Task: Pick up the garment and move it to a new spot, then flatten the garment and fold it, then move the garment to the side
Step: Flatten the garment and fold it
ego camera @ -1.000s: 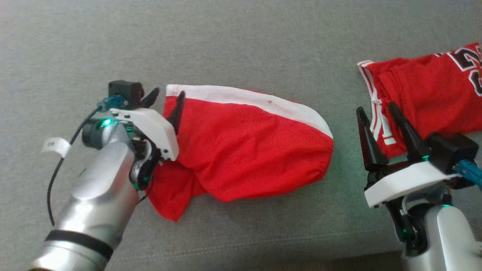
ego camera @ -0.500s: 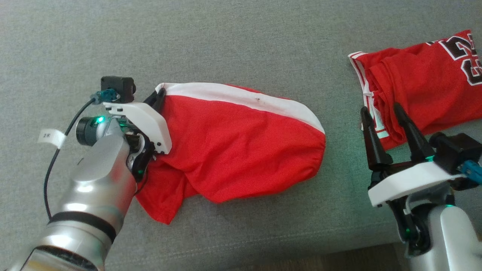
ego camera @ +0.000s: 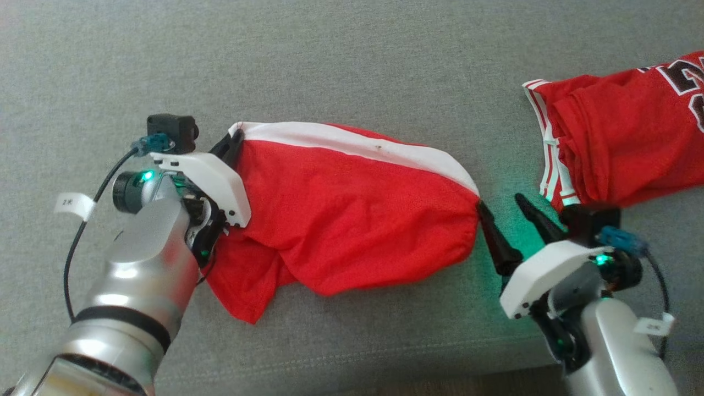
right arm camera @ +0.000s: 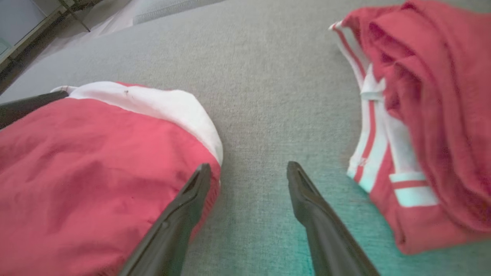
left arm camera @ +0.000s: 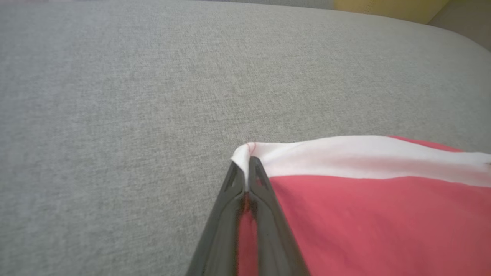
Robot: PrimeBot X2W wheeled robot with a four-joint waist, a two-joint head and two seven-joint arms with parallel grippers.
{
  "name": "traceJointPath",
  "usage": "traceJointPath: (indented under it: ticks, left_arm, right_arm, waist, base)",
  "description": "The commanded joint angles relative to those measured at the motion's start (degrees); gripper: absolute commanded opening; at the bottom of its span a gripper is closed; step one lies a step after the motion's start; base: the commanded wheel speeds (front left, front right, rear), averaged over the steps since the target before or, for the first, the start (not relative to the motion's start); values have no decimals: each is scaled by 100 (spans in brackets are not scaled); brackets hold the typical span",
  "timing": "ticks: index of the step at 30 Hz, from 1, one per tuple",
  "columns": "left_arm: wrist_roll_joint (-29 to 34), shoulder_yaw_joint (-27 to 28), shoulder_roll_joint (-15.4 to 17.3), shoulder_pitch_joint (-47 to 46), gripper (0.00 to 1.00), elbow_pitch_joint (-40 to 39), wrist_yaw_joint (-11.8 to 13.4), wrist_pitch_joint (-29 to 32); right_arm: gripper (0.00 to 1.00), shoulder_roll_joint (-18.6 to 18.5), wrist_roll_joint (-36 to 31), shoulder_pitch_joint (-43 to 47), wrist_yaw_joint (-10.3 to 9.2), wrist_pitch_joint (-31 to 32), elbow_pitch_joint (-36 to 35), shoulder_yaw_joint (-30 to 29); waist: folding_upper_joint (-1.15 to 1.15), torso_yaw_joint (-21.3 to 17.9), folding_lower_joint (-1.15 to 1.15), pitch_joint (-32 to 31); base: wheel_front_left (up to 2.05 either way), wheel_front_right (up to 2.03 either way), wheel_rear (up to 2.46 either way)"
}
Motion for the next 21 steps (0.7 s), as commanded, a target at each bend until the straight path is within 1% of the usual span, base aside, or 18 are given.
traceJointPath:
  ticks: [1,6,7,8,9,10,11,16,19,21]
  left_arm:
    - [-78,78,186,-270,0,-79,-29,-53]
    - [-230,-87,252,-254,0,-187,-32,-80]
    - [-265,-112,271,-251,0,-210,-32,-93]
    - [-265,-112,271,-251,0,-210,-32,-93]
    - [-298,-138,290,-248,0,-231,-33,-107]
    - [-332,-159,308,-246,0,-252,-33,-123]
    - [-393,-188,357,-245,0,-300,-33,-176]
    - [-451,-163,529,-244,0,-491,-33,-351]
    - [-389,-77,640,-213,0,-757,-29,-408]
    - [-308,69,736,-192,0,-1136,37,-418]
  right_arm:
    - [100,-39,65,-197,-4,1,-61,191]
    - [100,-28,281,-377,-4,35,472,496]
    - [89,-30,319,-413,-4,26,556,539]
    - [89,-30,319,-413,-4,26,556,539]
    - [42,-33,359,-446,-4,21,635,583]
    - [2,-37,392,-473,-4,9,700,616]
    - [0,-48,410,-522,-4,-99,751,645]
    - [0,-134,283,-564,-4,-491,632,479]
    - [0,-192,156,-553,-4,-695,385,311]
    - [0,-225,84,-550,-4,-790,138,193]
  waist:
    - [0,4,0,13]
    - [0,14,0,31]
    - [0,18,0,32]
    - [0,18,0,32]
    - [0,23,0,33]
    - [0,30,0,32]
    - [0,43,0,20]
    - [0,84,0,-81]
    - [0,140,0,-207]
    - [0,194,0,-299]
  base:
    - [0,0,0]
    - [0,0,0]
    - [0,0,0]
    - [0,0,0]
    - [0,0,0]
    - [0,0,0]
    - [0,0,0]
    - [0,0,0]
    - [0,0,0]
    - [0,0,0]
